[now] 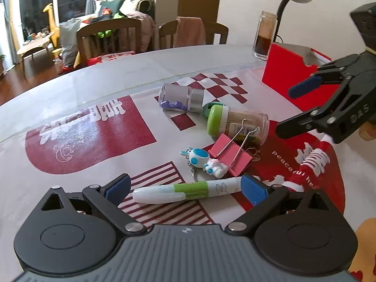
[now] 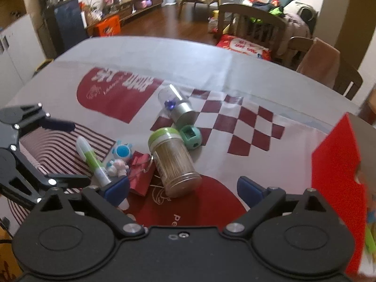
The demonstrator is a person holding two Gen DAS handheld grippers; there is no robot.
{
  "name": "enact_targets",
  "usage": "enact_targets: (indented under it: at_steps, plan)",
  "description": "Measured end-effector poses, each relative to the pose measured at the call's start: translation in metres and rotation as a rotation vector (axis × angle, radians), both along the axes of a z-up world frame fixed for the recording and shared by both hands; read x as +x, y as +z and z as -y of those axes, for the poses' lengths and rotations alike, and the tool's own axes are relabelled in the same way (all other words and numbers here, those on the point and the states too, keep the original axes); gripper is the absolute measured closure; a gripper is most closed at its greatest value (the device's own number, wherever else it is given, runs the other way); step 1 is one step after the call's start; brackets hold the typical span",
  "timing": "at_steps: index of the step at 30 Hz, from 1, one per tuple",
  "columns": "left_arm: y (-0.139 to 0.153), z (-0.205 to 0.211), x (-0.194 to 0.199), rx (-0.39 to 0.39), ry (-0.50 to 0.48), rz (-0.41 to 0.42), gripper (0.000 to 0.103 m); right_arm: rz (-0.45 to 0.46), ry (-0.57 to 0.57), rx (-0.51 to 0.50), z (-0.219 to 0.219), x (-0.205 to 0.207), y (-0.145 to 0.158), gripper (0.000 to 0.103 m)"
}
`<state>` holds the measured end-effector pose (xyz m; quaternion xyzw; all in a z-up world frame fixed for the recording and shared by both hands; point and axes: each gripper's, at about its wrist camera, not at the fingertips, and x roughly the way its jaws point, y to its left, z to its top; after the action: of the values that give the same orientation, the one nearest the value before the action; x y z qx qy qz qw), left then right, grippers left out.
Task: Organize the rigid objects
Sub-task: 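Grasp the white-green marker with the left gripper while the right grasps the toothpick jar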
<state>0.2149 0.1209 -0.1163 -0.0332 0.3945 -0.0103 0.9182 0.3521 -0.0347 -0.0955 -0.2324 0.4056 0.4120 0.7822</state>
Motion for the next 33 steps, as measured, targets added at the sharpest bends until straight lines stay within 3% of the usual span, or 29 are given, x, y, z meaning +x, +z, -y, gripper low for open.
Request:
enact_targets:
  at_steps: [5,13,19,26,33]
  plan:
    - [-0.007,-0.002,0.007,0.042,-0.087,0.002,0.003,0.017,0.063,-0.055,-0.012,0.010,-0.015,0.014]
    - [-0.013,0.008,0.019,0.174,-0.351,0.005,0.003,-0.004,0.184,-0.108,-0.024,0.021,-0.030,0.027]
    - [-0.021,-0.002,0.034,0.163,-0.393,-0.039,0.004,0.002,0.248,-0.131,-0.032,0.026,-0.035,0.035]
    - [-0.025,-0.005,0.036,0.096,-0.433,-0.075,0.025,-0.008,0.295,-0.121,-0.038,0.029,-0.038,0.053]
    - [-0.019,0.003,0.027,0.096,-0.464,-0.089,0.052,-0.001,0.294,-0.105,-0.042,0.023,-0.040,0.060]
